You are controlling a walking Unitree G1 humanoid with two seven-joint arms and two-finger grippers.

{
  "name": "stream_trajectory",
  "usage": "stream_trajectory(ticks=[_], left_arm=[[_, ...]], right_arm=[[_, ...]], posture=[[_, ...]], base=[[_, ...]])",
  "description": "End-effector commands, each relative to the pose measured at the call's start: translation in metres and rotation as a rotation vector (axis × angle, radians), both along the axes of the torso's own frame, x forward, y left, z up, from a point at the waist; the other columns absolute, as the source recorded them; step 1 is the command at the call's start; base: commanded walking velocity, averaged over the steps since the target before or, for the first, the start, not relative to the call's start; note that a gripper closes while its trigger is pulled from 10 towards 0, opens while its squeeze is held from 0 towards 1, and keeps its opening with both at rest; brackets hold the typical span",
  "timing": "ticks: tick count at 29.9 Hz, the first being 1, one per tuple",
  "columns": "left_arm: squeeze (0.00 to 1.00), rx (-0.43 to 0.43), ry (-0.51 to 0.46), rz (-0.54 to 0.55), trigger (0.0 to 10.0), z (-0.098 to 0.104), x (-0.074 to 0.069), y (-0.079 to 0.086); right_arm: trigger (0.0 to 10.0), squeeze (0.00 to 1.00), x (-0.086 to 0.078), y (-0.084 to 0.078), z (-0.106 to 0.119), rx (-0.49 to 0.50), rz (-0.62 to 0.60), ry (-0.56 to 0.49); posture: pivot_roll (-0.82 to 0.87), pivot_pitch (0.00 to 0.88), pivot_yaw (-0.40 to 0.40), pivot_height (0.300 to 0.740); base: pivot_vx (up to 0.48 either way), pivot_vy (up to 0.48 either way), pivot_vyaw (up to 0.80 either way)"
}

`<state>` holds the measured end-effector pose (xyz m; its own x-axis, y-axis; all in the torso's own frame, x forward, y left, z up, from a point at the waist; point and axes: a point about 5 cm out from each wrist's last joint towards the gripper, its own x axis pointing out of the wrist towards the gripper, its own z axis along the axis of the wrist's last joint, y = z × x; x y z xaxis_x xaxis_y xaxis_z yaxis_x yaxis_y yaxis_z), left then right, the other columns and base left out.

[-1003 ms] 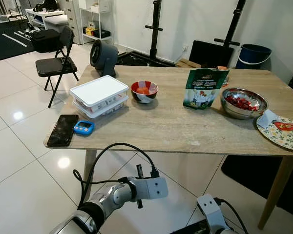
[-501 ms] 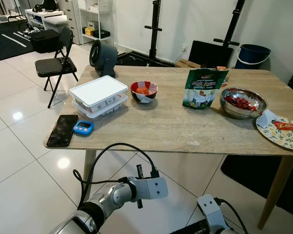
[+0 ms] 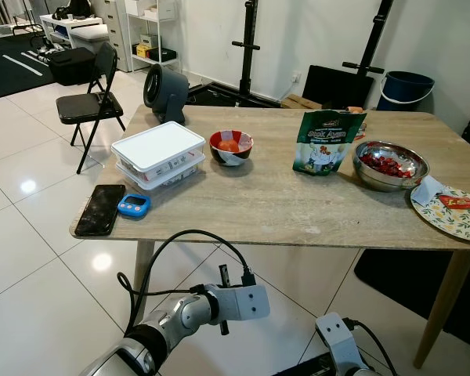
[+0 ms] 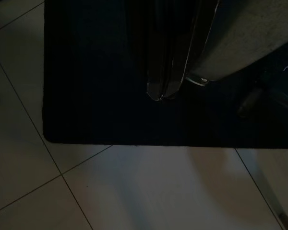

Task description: Restocking fridge

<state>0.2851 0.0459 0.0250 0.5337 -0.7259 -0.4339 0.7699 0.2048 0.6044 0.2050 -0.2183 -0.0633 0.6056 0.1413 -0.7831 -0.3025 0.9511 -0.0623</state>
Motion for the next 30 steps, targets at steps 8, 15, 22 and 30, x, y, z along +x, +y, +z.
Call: stream_trajectory(ticks=[8, 15, 22, 30], left_arm=[[0.00, -0.008, 0.017, -0.007, 10.0, -0.0010, -0.0015, -0.0029], [0.00, -0.005, 0.019, -0.006, 10.0, -0.0017, -0.0017, -0.0014], [0.00, -0.008, 0.017, -0.008, 10.0, -0.0011, -0.0015, -0.0015], [0.00, -0.008, 0.025, -0.011, 10.0, -0.0006, -0.0011, -0.0027]], right_arm=[[10.0, 0.00, -0.0041, -0.0011, -0.0019, 0.000, -0.010, 0.006], [10.0, 0.00, -0.0039, -0.0015, -0.0018, 0.001, -0.017, 0.003], [10.0, 0.00, -0.0051, -0.0041, -0.0019, 0.000, -0.027, 0.005], [10.0, 0.00, -0.0077, -0.0037, -0.0033, 0.004, -0.031, 0.011]], posture=[[-0.01, 0.006, -0.034, 0.740], [0.00, 0.000, -0.025, 0.740], [0.00, 0.010, -0.022, 0.740], [0.00, 0.021, -0.031, 0.740]], base=[[0.000, 0.000, 0.00], [0.000, 0.000, 0.00], [0.000, 0.000, 0.00], [0.000, 0.000, 0.00]])
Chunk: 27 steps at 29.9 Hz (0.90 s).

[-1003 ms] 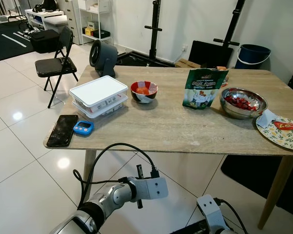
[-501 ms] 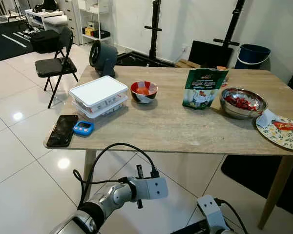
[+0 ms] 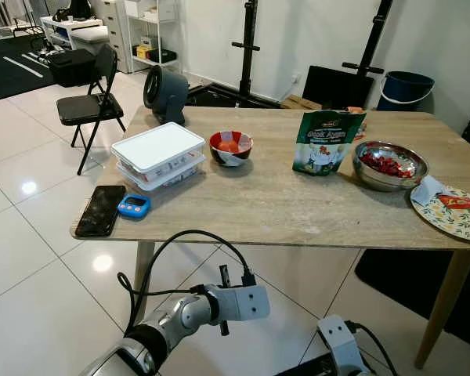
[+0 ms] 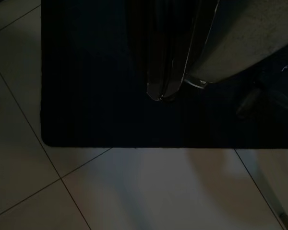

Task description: Restocking fridge

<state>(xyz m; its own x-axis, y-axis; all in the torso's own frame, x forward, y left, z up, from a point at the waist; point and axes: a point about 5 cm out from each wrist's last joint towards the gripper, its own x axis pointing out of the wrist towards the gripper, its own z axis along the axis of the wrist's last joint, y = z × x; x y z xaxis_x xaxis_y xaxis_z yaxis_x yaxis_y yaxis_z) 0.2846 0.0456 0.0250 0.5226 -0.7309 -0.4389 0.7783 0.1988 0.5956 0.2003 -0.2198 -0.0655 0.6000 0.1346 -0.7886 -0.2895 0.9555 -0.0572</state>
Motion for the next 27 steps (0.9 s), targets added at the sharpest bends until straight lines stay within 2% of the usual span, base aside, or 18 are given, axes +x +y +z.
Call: stream_trajectory(ticks=[1, 14, 27], left_arm=[[0.00, -0.006, 0.014, -0.002, 10.0, -0.0006, -0.0006, -0.0025], [0.00, -0.011, 0.016, -0.011, 10.0, 0.0003, -0.0010, -0.0047], [0.00, -0.010, 0.018, -0.010, 10.0, -0.0001, -0.0012, -0.0048]], right_arm=[[10.0, 0.00, -0.0030, -0.0022, -0.0011, 0.001, -0.017, 0.002], [10.0, 0.00, -0.0119, -0.0025, -0.0057, 0.006, -0.029, 0.023], [10.0, 0.00, -0.0115, -0.0029, -0.0054, 0.003, -0.023, 0.023]], posture=[[0.00, 0.021, -0.031, 0.740], [-0.01, 0.030, -0.026, 0.740], [-0.02, 0.025, -0.023, 0.740]], base=[[0.000, 0.000, 0.00], [0.000, 0.000, 0.00], [0.000, 0.000, 0.00]])
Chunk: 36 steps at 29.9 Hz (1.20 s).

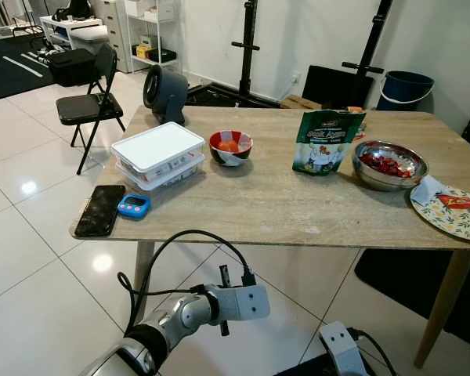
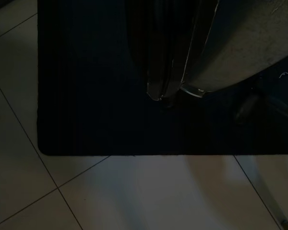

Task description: Restocking fridge

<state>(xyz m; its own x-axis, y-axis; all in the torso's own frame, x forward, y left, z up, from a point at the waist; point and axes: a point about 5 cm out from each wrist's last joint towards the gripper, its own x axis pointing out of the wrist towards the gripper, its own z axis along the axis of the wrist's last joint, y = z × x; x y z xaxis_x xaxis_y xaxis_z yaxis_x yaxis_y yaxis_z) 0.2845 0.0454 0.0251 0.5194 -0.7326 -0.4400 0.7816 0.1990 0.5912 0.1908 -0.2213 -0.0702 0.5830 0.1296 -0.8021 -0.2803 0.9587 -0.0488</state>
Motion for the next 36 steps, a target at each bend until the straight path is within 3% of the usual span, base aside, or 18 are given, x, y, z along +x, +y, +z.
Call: stream_trajectory(ticks=[1, 4, 14, 19, 20, 21, 24, 25, 28, 29, 30, 32, 35, 36], left_arm=[[0.00, -0.007, -0.005, -0.039, 10.0, 0.000, -0.004, -0.006], [0.00, -0.052, -0.031, -0.041, 10.0, 0.002, -0.005, -0.007], [0.00, -0.031, -0.029, -0.085, 10.0, 0.002, -0.007, -0.008], [0.00, -0.062, -0.036, -0.017, 10.0, 0.006, -0.001, -0.001], [0.00, -0.107, -0.022, 0.050, 10.0, 0.008, 0.004, 0.006], [0.00, -0.107, -0.022, 0.050, 10.0, 0.008, 0.004, 0.006], [0.00, -0.244, 0.049, 0.259, 10.0, 0.012, 0.017, 0.032], [0.00, -0.244, 0.049, 0.259, 10.0, 0.012, 0.017, 0.032], [0.00, -0.409, 0.146, 0.483, 10.0, 0.013, 0.026, 0.063], [0.00, -0.409, 0.146, 0.483, 10.0, 0.013, 0.026, 0.063], [0.00, -0.480, 0.181, 0.565, 10.0, 0.012, 0.028, 0.073], [0.00, -0.480, 0.181, 0.565, 10.0, 0.012, 0.028, 0.073], [0.00, -0.628, 0.280, 0.769, 10.0, 0.001, 0.023, 0.100], [0.00, -0.628, 0.280, 0.769, 10.0, 0.001, 0.023, 0.100]], right_arm=[[10.0, 0.00, -0.002, -0.001, -0.001, 0.000, -0.008, 0.001], [10.0, 0.00, -0.003, 0.000, -0.001, 0.000, -0.007, 0.003], [10.0, 0.00, -0.006, 0.002, -0.003, -0.003, 0.005, 0.016], [10.0, 0.00, -0.006, 0.002, -0.004, -0.001, 0.004, 0.016], [10.0, 0.00, -0.007, 0.002, -0.004, -0.001, 0.003, 0.017], [10.0, 0.00, -0.007, 0.002, -0.004, -0.001, 0.003, 0.017], [10.0, 0.00, -0.009, 0.002, -0.005, -0.002, 0.001, 0.024], [10.0, 0.00, -0.009, 0.002, -0.005, -0.002, 0.001, 0.024], [10.0, 0.00, -0.013, 0.002, -0.007, -0.009, 0.006, 0.039], [10.0, 0.00, -0.013, 0.002, -0.007, -0.009, 0.006, 0.039], [10.0, 0.00, -0.015, 0.001, -0.008, -0.012, 0.009, 0.046], [10.0, 0.00, -0.015, 0.001, -0.008, -0.012, 0.009, 0.046], [10.0, 0.00, -0.024, 0.001, -0.012, -0.018, 0.018, 0.078], [10.0, 0.00, -0.024, 0.001, -0.012, -0.018, 0.018, 0.078]], posture=[[-0.02, 0.021, -0.016, 0.740], [-0.02, 0.020, -0.014, 0.740], [-0.02, 0.010, -0.017, 0.740], [-0.02, 0.014, -0.018, 0.740], [-0.03, 0.015, -0.020, 0.740], [-0.03, 0.015, -0.020, 0.740], [-0.03, 0.015, -0.021, 0.740], [-0.03, 0.015, -0.021, 0.740], [-0.03, 0.013, -0.023, 0.740], [-0.03, 0.013, -0.023, 0.740], [-0.03, 0.012, -0.025, 0.740], [-0.03, 0.012, -0.025, 0.740], [-0.03, 0.011, -0.027, 0.740], [-0.03, 0.011, -0.027, 0.740]], base=[[0.000, 0.000, 0.00], [0.000, 0.000, 0.00], [0.000, 0.000, 0.00], [0.000, 0.000, 0.00], [0.000, 0.000, 0.00], [0.000, 0.000, 0.00], [0.000, 0.000, 0.00], [0.000, 0.000, 0.00], [0.000, 0.000, 0.00], [0.000, 0.000, 0.00], [0.000, 0.000, 0.00], [0.000, 0.000, 0.00], [0.000, 0.000, 0.00], [0.000, 0.000, 0.00]])
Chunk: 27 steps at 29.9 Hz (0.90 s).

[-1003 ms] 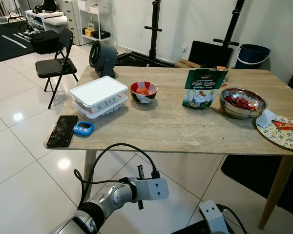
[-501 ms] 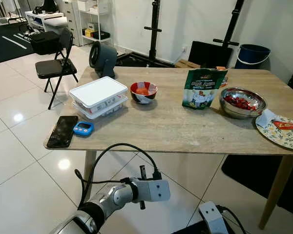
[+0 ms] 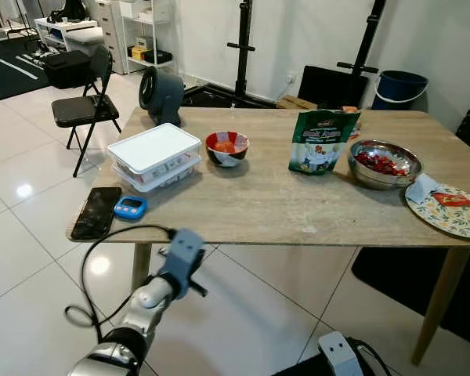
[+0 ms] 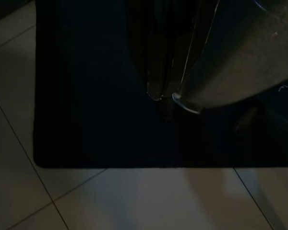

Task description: Restocking fridge

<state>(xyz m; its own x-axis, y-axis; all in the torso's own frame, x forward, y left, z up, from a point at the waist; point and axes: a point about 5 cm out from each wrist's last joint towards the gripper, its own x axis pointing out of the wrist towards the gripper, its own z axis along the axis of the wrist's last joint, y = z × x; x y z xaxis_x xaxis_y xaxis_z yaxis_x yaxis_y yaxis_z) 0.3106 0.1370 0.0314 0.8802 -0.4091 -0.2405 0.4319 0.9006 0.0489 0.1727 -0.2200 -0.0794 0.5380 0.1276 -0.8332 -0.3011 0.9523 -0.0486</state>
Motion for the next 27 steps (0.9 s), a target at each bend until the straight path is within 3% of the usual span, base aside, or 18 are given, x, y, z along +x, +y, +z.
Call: stream_trajectory(ticks=[1, 5, 8, 10, 13, 14, 15, 18, 21, 22, 27], left_arm=[[0.00, -0.031, 0.076, 0.074, 10.0, -0.012, -0.008, 0.015], [0.00, -0.090, 0.234, 0.276, 10.0, -0.042, -0.033, 0.039], [0.00, -0.110, 0.264, 0.298, 10.0, -0.047, -0.038, 0.042], [0.00, -0.141, 0.350, 0.428, 10.0, -0.062, -0.054, 0.054], [0.00, -0.157, 0.414, 0.477, 10.0, -0.071, -0.066, 0.060], [0.00, -0.171, 0.520, 0.500, 10.0, -0.087, -0.088, 0.065], [0.00, -0.171, 0.520, 0.500, 10.0, -0.087, -0.088, 0.065], [0.00, -0.228, 0.633, 0.526, 10.0, -0.100, -0.107, 0.066], [0.00, -0.140, 0.722, 0.528, 10.0, -0.112, -0.129, 0.067], [0.00, -0.089, 0.767, 0.527, 10.0, -0.119, -0.144, 0.069], [0.00, -0.058, 0.809, 0.567, 10.0, -0.125, -0.158, 0.072]], right_arm=[[10.0, 0.00, -0.009, -0.001, -0.004, -0.004, 0.003, 0.039], [10.0, 0.00, -0.021, 0.000, -0.010, -0.011, 0.017, 0.084], [10.0, 0.00, -0.023, 0.001, -0.011, -0.020, 0.025, 0.090], [10.0, 0.00, -0.028, 0.001, -0.013, -0.036, 0.031, 0.098], [10.0, 0.00, -0.030, 0.002, -0.014, -0.038, 0.023, 0.103], [10.0, 0.00, -0.034, 0.003, -0.015, -0.029, 0.002, 0.108], [10.0, 0.00, -0.034, 0.003, -0.015, -0.029, 0.002, 0.108], [10.0, 0.00, -0.035, 0.005, -0.017, -0.026, -0.025, 0.113], [10.0, 0.00, -0.032, 0.009, -0.016, -0.001, -0.054, 0.094], [10.0, 0.00, -0.029, 0.012, -0.015, 0.042, -0.096, 0.079], [10.0, 0.00, -0.022, 0.016, -0.013, 0.127, -0.176, 0.039]], posture=[[-0.03, 0.010, -0.029, 0.740], [-0.03, 0.006, -0.034, 0.740], [-0.03, 0.006, -0.034, 0.740], [-0.03, 0.003, -0.037, 0.740], [-0.03, 0.001, -0.038, 0.740], [-0.03, 0.000, -0.037, 0.740], [-0.03, 0.000, -0.037, 0.740], [-0.03, 0.000, -0.038, 0.740], [-0.03, 0.000, -0.035, 0.740], [-0.03, 0.000, -0.033, 0.740], [-0.03, 0.000, -0.029, 0.740]], base=[[0.000, 0.000, 0.00], [0.000, 0.000, 0.00], [0.000, 0.000, 0.00], [0.000, 0.000, 0.00], [0.000, 0.000, 0.00], [0.000, 0.000, 0.00], [0.000, 0.000, 0.00], [0.000, 0.000, 0.00], [0.000, 0.000, 0.00], [0.000, 0.000, 0.00], [0.000, 0.000, 0.00]])
